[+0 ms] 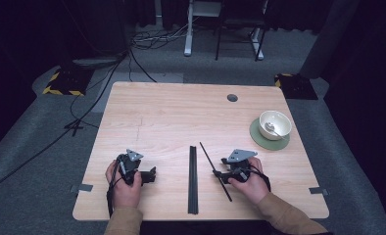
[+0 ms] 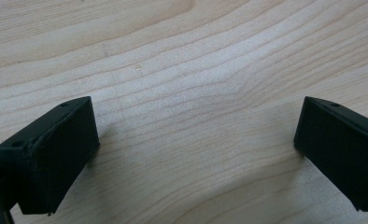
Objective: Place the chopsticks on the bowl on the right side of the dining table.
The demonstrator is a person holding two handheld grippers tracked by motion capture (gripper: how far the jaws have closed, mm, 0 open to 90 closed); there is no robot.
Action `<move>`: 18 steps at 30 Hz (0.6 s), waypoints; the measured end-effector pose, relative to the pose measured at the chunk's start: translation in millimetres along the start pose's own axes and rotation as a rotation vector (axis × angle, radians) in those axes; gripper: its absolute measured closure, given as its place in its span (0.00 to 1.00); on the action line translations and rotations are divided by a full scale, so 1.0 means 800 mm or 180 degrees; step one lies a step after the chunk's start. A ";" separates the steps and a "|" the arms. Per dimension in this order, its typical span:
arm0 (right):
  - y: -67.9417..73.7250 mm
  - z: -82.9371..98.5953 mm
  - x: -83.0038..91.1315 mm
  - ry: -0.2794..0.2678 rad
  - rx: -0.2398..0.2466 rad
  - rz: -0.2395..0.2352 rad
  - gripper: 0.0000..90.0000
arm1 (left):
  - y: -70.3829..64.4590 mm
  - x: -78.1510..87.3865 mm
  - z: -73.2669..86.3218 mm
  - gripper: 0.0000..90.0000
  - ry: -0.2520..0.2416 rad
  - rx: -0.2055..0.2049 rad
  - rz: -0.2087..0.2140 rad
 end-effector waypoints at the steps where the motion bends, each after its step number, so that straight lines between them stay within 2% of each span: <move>1: -0.001 0.001 0.001 0.0011 -0.0025 0.0017 0.45 | 0.000 0.000 0.000 0.00 -0.0001 -0.0001 0.0000; 2: -0.004 0.002 0.002 0.0025 0.0013 0.0005 0.46 | 0.000 0.000 0.000 0.00 0.0001 -0.0002 -0.0009; 6: -0.009 0.006 0.008 0.0054 -0.0026 0.0010 0.52 | 0.000 0.000 0.000 0.00 0.0001 -0.0008 -0.0011; 11: -0.015 0.008 0.015 0.0127 0.0001 0.0004 0.68 | 0.000 0.000 0.000 0.00 0.0000 -0.0009 -0.0011; 13: -0.017 0.009 0.016 0.0131 -0.0001 0.0001 0.71 | 0.000 0.000 0.000 0.00 0.0000 -0.0008 -0.0011; 14: -0.021 0.010 0.017 0.0151 -0.0062 0.0040 0.75 | 0.000 0.000 0.000 0.00 0.0001 -0.0010 -0.0011; 18: -0.028 0.013 0.020 0.0184 -0.0086 0.0059 0.81 | 0.000 0.000 0.000 0.00 0.0001 -0.0009 -0.0011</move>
Point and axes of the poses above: each handheld gripper's, and its own axes: x roughly backward along the jaws, z roughly out of its underside, y roughly to its left, the point moved 2 cm from there along -x, roughly forward along the jaws, and after that the axes turned 12 degrees about x, right-handed, at the moved point
